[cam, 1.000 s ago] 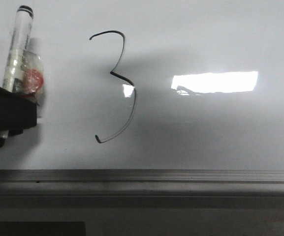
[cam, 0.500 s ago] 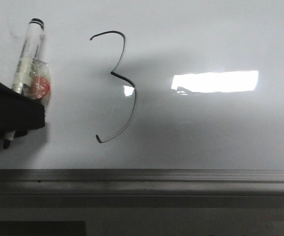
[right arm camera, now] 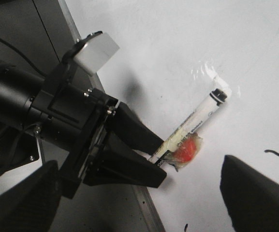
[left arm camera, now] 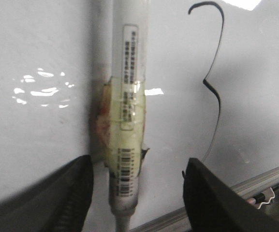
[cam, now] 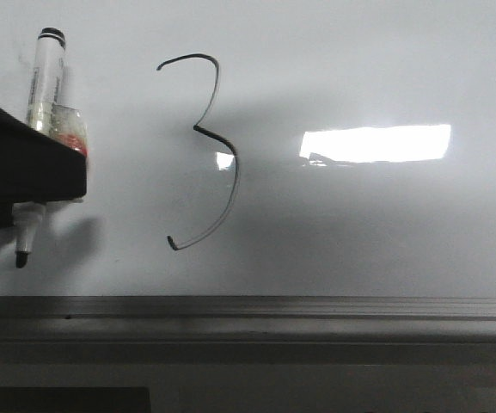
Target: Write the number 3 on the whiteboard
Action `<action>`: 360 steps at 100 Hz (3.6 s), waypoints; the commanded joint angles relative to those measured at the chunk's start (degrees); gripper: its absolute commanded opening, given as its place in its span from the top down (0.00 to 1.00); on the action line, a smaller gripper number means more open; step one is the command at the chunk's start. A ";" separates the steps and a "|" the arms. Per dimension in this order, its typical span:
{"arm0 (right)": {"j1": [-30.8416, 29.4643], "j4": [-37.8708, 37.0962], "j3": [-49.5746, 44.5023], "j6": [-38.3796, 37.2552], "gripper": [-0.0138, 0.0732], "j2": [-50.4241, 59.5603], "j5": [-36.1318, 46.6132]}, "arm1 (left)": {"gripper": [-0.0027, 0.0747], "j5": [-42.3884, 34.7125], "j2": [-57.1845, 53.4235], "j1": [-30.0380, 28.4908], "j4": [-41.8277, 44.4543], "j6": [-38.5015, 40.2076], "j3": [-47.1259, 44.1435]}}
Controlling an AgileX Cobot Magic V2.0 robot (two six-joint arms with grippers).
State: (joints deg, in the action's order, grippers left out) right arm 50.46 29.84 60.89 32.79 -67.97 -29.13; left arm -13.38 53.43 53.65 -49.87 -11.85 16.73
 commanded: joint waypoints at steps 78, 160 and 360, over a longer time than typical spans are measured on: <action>-0.27 -0.56 -9.09 0.27 0.91 16.47 14.57 | 0.99 1.20 -29.07 -0.44 1.09 -20.89 -2.94; -0.27 -0.20 -48.94 0.27 0.92 66.85 27.92 | 0.99 9.25 -37.31 -0.34 1.39 -29.91 -2.94; -0.27 -0.20 -48.94 0.27 0.92 66.85 28.21 | 0.99 29.62 -55.12 -49.15 49.87 11.85 -18.98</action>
State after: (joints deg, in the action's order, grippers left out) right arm 50.46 29.44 10.63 32.91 -0.47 -5.15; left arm 19.19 -0.37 4.76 0.41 -0.65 -0.30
